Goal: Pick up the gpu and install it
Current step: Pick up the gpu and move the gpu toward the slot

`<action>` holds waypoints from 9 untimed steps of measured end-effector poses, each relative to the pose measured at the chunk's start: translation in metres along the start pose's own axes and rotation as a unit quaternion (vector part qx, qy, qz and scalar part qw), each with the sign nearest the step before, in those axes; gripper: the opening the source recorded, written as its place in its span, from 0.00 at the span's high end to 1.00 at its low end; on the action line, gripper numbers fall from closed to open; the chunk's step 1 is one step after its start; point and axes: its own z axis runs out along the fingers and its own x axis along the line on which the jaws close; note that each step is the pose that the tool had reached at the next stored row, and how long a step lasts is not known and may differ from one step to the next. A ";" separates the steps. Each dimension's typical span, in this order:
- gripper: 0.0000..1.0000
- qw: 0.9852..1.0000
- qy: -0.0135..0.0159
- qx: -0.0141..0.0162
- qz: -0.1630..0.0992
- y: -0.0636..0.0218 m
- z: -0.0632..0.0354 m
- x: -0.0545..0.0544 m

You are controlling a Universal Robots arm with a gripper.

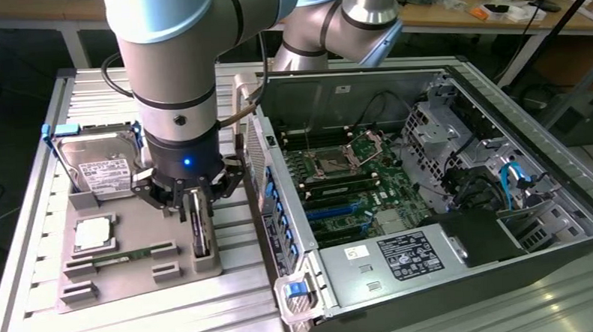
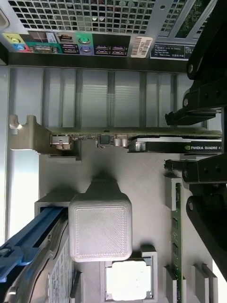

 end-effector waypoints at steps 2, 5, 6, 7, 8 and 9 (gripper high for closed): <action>0.57 1.000 0.000 0.000 0.000 0.0000 0.0000 0.000; 0.57 1.000 0.000 0.000 0.000 0.0014 0.0003 0.000; 0.57 1.000 0.000 0.000 0.000 0.0025 0.0003 0.000; 0.57 1.000 0.000 0.000 0.000 0.0040 0.0004 0.000; 0.57 1.000 0.000 0.000 0.000 0.0053 0.0005 0.000; 0.57 1.000 0.000 0.000 0.000 0.0053 0.0005 0.000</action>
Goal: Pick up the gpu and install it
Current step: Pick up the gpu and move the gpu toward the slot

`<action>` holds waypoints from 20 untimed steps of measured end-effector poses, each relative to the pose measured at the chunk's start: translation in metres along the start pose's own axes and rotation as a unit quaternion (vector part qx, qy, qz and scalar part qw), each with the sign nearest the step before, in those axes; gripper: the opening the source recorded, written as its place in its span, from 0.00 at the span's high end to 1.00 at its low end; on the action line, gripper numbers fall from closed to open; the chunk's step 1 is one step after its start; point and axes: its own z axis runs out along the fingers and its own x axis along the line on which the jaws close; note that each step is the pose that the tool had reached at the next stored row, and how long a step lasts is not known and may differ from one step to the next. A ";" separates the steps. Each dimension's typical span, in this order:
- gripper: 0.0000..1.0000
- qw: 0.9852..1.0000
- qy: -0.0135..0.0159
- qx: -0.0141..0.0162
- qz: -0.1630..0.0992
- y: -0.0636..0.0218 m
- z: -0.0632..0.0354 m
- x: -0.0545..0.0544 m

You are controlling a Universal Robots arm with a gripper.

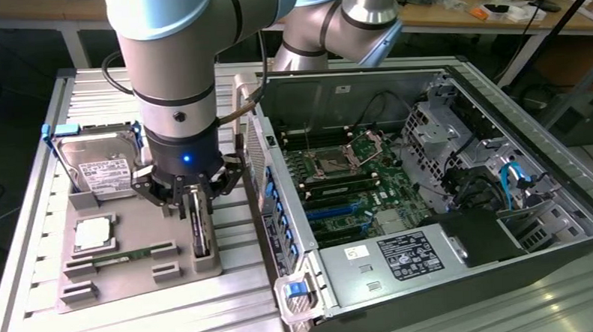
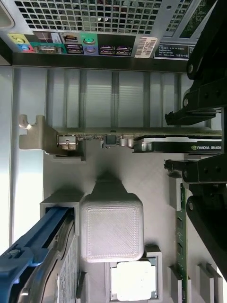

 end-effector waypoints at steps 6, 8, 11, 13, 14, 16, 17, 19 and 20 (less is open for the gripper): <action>0.57 1.000 0.000 0.000 0.000 0.0000 0.0000 0.000; 0.57 1.000 0.000 0.000 0.000 0.0000 0.0000 0.000; 0.57 1.000 0.000 0.000 0.000 0.0000 0.0000 0.000; 0.57 1.000 0.000 0.000 0.000 0.0000 0.0000 0.000; 0.57 1.000 0.000 0.000 0.000 0.0000 0.0000 0.000; 0.65 1.000 0.000 0.000 0.000 0.0000 0.0000 0.000; 0.65 1.000 0.000 0.000 0.000 0.0000 0.0000 0.000; 0.71 1.000 0.000 0.000 0.000 0.0000 0.0000 0.000; 0.73 1.000 0.000 0.000 0.000 0.0000 0.0000 0.000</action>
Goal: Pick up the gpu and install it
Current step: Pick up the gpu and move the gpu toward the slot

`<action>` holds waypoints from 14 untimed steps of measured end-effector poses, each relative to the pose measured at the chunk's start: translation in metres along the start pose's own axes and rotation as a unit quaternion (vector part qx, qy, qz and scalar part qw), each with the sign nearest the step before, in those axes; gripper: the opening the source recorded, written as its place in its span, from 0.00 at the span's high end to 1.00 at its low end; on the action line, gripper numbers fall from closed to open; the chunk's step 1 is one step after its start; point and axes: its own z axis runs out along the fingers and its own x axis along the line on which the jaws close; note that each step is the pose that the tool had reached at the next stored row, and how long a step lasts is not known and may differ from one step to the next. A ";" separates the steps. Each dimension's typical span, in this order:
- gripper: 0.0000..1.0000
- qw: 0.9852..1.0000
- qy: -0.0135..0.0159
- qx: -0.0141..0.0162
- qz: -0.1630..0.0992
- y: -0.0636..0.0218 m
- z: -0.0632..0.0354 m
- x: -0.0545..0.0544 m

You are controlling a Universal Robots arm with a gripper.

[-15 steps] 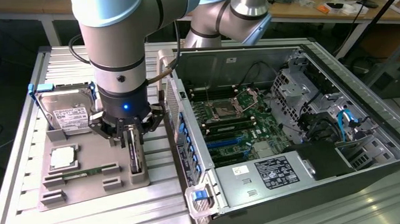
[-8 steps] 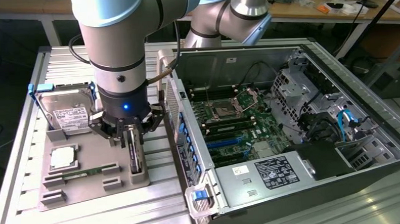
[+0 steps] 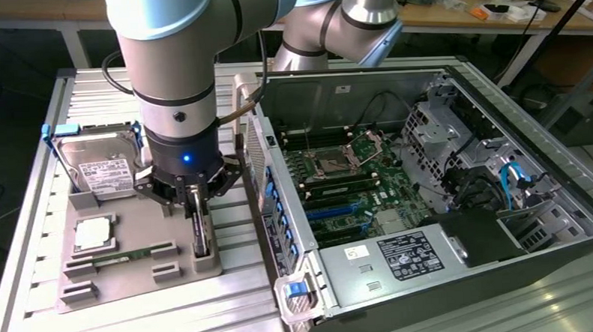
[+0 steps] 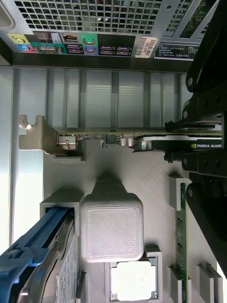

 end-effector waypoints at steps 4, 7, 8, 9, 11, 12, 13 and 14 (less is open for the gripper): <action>0.73 1.000 0.000 0.000 0.000 0.0000 0.0000 0.000; 0.73 1.000 0.000 0.000 0.000 0.0000 0.0000 0.000; 0.73 1.000 0.000 0.000 0.000 0.0000 0.0000 0.000; 0.73 1.000 0.000 0.000 0.000 0.0000 0.0000 0.000; 0.73 1.000 0.000 0.000 0.000 0.0000 -0.0013 0.000; 0.73 1.000 0.000 0.000 0.000 0.0000 -0.0023 0.000; 0.73 1.000 0.000 0.000 0.000 0.0000 -0.0034 0.000; 0.73 1.000 0.000 0.000 0.000 0.0000 -0.0045 0.000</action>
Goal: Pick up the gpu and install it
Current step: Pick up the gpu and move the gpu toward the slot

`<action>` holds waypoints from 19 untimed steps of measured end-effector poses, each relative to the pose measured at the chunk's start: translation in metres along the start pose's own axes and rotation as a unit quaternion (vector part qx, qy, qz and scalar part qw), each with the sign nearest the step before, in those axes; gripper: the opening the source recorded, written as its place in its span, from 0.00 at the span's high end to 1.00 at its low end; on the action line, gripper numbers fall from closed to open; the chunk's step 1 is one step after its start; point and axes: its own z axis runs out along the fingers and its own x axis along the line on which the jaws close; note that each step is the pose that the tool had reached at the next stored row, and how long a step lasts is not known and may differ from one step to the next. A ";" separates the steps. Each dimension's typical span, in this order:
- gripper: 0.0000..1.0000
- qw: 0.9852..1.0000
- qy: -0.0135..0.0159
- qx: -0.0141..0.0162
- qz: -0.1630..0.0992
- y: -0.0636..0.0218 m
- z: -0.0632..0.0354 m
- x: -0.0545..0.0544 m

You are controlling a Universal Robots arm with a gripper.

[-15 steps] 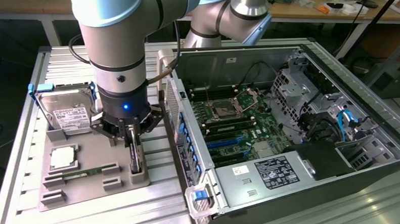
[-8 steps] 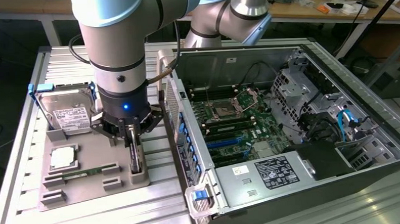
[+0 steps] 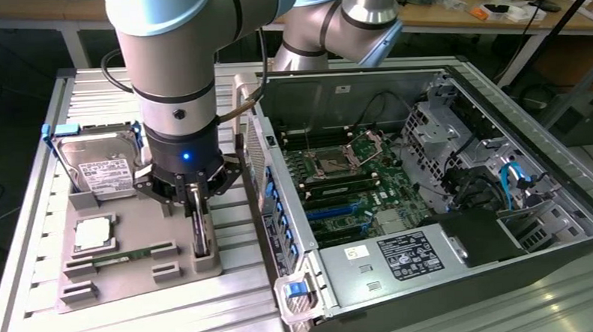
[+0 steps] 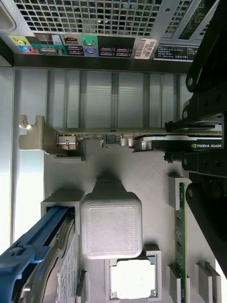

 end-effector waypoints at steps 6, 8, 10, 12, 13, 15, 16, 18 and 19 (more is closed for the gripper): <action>0.73 1.000 0.000 0.000 0.000 0.0000 -0.0079 0.000; 0.73 1.000 0.000 0.000 0.000 0.0001 -0.0113 0.000; 0.73 1.000 0.000 0.000 0.000 0.0001 -0.0149 0.000; 0.73 1.000 0.000 0.000 0.000 0.0001 -0.0181 0.000; 0.73 1.000 0.000 0.000 0.000 0.0001 -0.0195 0.000; 0.73 1.000 0.000 0.000 0.000 0.0001 -0.0221 0.000; 0.73 1.000 0.000 0.000 0.000 0.0001 -0.0235 0.000; 0.73 1.000 0.000 0.000 0.000 0.0001 -0.0262 0.000; 0.73 1.000 0.000 0.000 0.000 0.0001 -0.0280 -0.001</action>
